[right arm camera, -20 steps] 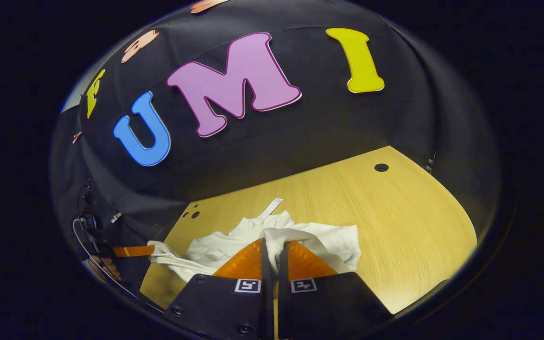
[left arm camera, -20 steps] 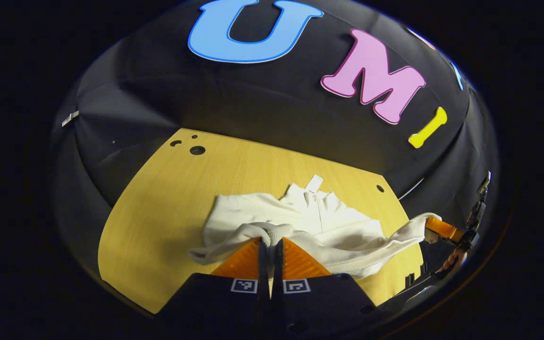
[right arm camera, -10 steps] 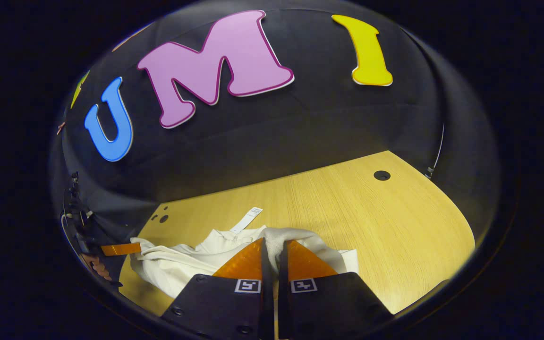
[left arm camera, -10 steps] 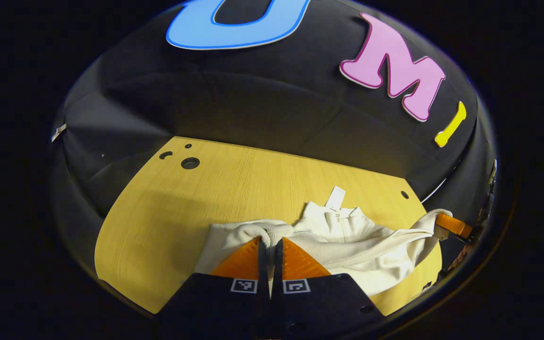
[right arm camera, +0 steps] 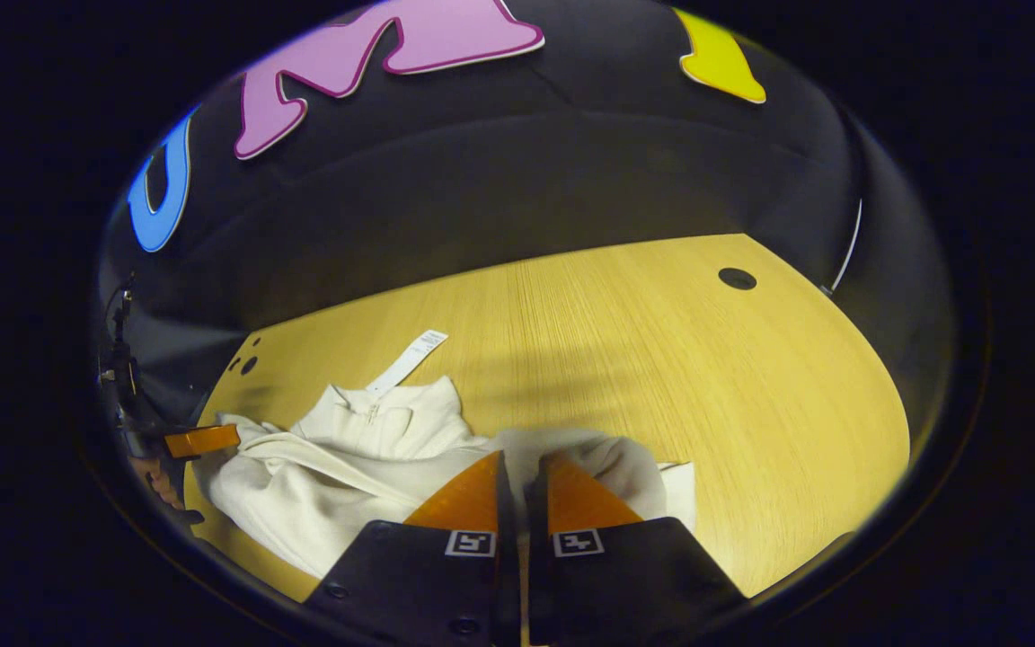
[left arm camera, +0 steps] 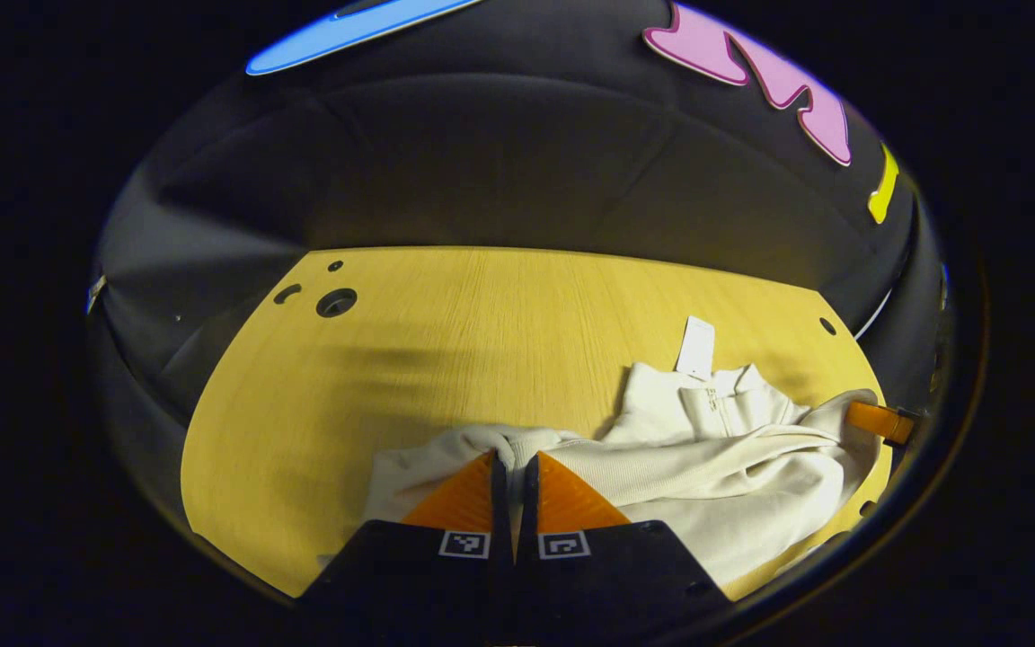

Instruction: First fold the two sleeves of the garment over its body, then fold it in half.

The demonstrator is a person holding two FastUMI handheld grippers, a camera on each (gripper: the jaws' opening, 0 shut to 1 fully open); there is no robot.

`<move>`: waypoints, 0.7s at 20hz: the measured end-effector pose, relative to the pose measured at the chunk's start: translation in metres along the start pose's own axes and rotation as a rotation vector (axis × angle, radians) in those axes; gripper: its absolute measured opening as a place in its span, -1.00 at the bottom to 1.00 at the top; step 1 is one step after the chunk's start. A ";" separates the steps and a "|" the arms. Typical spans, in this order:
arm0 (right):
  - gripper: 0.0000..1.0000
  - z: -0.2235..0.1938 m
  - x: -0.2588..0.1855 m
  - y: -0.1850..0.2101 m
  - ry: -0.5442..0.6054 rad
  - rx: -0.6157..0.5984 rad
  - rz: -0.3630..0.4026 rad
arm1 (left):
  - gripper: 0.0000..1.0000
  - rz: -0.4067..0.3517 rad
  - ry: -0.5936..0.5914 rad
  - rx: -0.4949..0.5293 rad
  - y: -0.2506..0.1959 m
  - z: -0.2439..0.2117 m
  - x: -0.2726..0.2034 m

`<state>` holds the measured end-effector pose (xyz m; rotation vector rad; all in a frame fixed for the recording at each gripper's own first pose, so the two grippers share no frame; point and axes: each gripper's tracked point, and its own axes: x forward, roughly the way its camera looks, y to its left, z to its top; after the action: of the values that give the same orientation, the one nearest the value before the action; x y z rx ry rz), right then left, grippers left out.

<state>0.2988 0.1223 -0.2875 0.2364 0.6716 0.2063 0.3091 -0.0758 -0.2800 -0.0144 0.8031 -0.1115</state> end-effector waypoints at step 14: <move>-0.15 -0.026 0.012 0.002 0.098 0.046 0.040 | -0.55 -0.006 0.067 -0.041 0.005 -0.023 0.014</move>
<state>0.2917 0.1312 -0.3137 0.2857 0.7695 0.2420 0.3027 -0.0720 -0.3062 -0.0521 0.8724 -0.1017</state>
